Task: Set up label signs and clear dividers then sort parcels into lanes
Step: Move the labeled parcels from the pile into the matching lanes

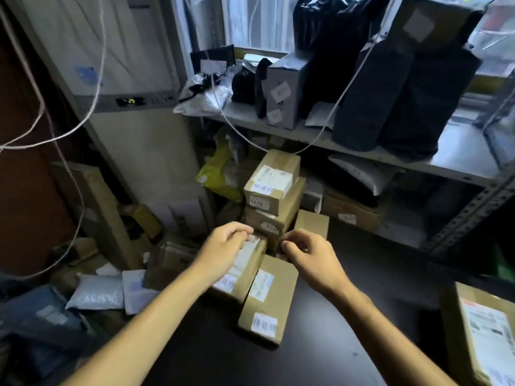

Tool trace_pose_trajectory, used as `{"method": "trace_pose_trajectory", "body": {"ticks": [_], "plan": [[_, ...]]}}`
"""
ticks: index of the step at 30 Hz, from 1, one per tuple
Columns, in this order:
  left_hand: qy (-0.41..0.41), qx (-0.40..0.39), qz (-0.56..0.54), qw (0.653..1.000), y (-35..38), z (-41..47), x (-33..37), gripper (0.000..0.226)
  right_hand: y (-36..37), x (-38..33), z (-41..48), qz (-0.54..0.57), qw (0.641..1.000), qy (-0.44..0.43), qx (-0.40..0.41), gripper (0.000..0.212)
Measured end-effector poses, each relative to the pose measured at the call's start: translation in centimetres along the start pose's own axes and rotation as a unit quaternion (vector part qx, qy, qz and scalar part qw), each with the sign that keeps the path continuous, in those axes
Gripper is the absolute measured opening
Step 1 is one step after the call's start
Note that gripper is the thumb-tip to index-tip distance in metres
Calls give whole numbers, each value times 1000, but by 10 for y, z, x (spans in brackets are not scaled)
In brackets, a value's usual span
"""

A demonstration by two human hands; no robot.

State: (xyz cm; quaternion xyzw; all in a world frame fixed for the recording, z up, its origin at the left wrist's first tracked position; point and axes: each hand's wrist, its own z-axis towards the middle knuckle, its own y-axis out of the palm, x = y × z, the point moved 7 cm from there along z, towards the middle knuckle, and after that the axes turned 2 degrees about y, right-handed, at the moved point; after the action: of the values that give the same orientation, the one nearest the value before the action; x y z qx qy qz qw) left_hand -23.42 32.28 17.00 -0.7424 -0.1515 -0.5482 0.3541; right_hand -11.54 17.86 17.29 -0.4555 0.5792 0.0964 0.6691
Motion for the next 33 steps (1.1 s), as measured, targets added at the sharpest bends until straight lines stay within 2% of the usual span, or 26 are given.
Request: {"method": "trace_pose_trajectory", "body": {"ticks": [5,12,20,24,26,29,33], "plan": [[-7,51,28,998,-10,63,-15,27,13,29,49,42,998,48,8,16],[-7,49,16,999,-6,122,-26,25,19,49,93,95,991,84,36,14],[1,48,2,999,3,190,-36,33,14,49,130,73,982,102,142,11],[-29,-10,-11,999,12,229,-40,44,17,49,159,92,971,132,176,32],[-24,-57,1,998,22,237,-42,39,22,50,169,111,967,144,178,40],[5,-120,47,992,36,238,-52,33,38,55,177,140,963,147,178,36],[35,-132,53,989,38,240,-61,28,43,58,179,127,958,149,209,36]]}}
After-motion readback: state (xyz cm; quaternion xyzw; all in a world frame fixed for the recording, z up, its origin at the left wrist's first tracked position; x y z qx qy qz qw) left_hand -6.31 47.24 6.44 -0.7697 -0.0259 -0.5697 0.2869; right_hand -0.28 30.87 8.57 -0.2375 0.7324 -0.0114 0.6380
